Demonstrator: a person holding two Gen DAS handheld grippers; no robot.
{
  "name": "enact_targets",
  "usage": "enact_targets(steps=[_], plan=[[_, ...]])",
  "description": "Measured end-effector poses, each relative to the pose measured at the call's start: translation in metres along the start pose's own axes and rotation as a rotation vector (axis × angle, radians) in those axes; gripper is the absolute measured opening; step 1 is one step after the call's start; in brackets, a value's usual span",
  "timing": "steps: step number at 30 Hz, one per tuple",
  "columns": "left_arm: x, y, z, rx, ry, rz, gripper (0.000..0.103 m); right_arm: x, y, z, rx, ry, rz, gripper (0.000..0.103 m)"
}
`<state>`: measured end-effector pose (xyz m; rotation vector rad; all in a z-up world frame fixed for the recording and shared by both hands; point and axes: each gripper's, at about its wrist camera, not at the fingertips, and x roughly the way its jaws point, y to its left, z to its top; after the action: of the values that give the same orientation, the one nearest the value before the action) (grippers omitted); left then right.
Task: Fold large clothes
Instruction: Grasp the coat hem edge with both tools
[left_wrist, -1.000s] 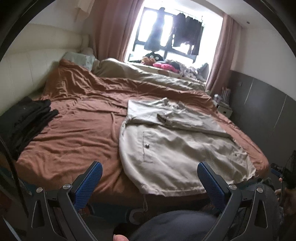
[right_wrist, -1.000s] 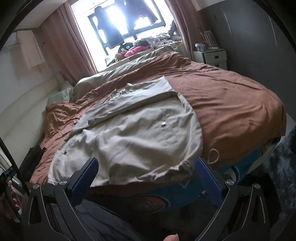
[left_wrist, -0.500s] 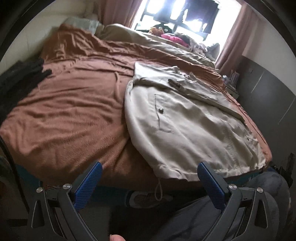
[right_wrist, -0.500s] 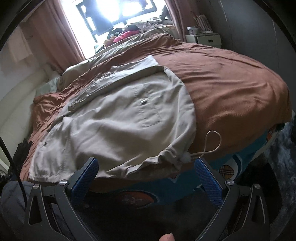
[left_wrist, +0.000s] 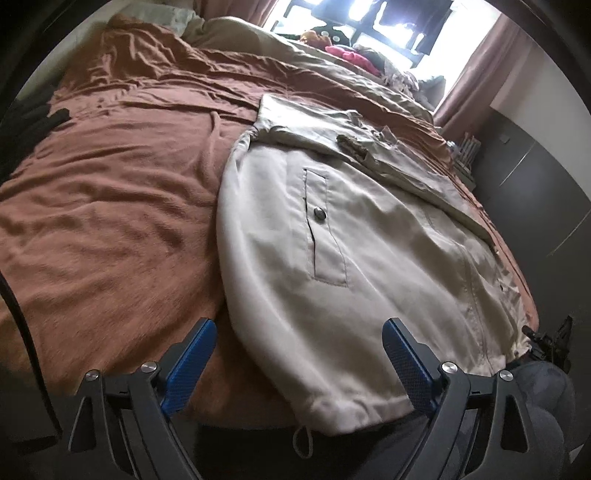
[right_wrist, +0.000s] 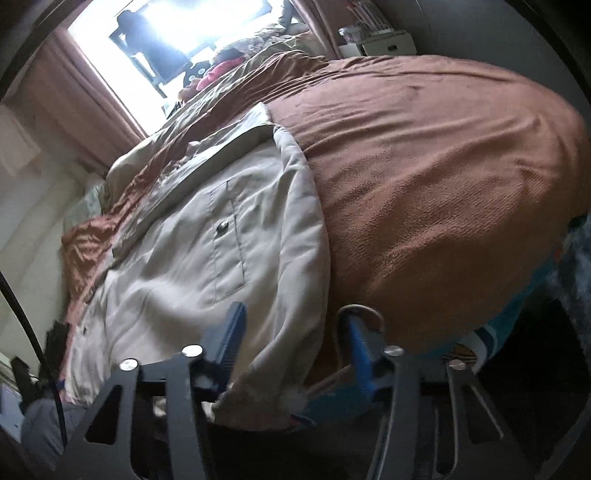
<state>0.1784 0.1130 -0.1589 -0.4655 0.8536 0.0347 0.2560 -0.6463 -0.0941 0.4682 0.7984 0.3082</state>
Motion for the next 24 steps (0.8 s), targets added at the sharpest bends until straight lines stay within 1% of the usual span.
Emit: enact_targets(steps=[1, 4, 5, 7, 10, 12, 13, 15, 16, 17, 20, 24], plan=[[0.003, 0.001, 0.002, -0.004, 0.003, -0.002, 0.091, 0.0, -0.001, 0.002, 0.01, -0.003, 0.026, 0.046], [0.015, 0.008, 0.007, -0.031, 0.027, -0.02, 0.082, 0.006, -0.006, 0.009, 0.047, 0.011, 0.118, 0.046], [0.017, 0.01, 0.009, -0.038, 0.03, -0.022, 0.08, 0.009, -0.007, 0.011, 0.056, 0.017, 0.135, 0.046], [0.022, 0.015, 0.014, -0.058, 0.033, -0.026, 0.077, 0.013, -0.009, 0.014, 0.06, 0.023, 0.139, 0.046], [0.027, 0.024, 0.018, -0.102, 0.039, -0.051, 0.069, 0.021, -0.004, 0.022, 0.04, 0.046, 0.137, 0.046], [0.027, 0.027, 0.02, -0.116, 0.044, -0.053, 0.062, 0.02, -0.002, 0.027, 0.026, 0.062, 0.093, 0.045], [0.026, 0.028, 0.021, -0.116, 0.045, -0.047, 0.059, 0.016, 0.001, 0.03, 0.017, 0.084, 0.062, 0.044], [0.022, 0.029, 0.021, -0.112, 0.043, -0.052, 0.059, 0.007, 0.004, 0.036, -0.001, 0.13, 0.029, 0.044], [0.02, 0.029, 0.022, -0.11, 0.04, -0.055, 0.059, 0.001, 0.005, 0.037, -0.016, 0.169, 0.03, 0.044], [0.018, 0.03, 0.022, -0.109, 0.038, -0.058, 0.059, -0.005, 0.007, 0.042, -0.029, 0.189, 0.031, 0.044], [0.016, 0.032, 0.022, -0.113, 0.032, -0.073, 0.059, -0.03, 0.006, 0.042, -0.049, 0.201, 0.037, 0.044], [0.015, 0.032, 0.022, -0.105, 0.039, -0.075, 0.059, -0.06, -0.004, 0.044, -0.014, 0.182, 0.071, 0.044]])
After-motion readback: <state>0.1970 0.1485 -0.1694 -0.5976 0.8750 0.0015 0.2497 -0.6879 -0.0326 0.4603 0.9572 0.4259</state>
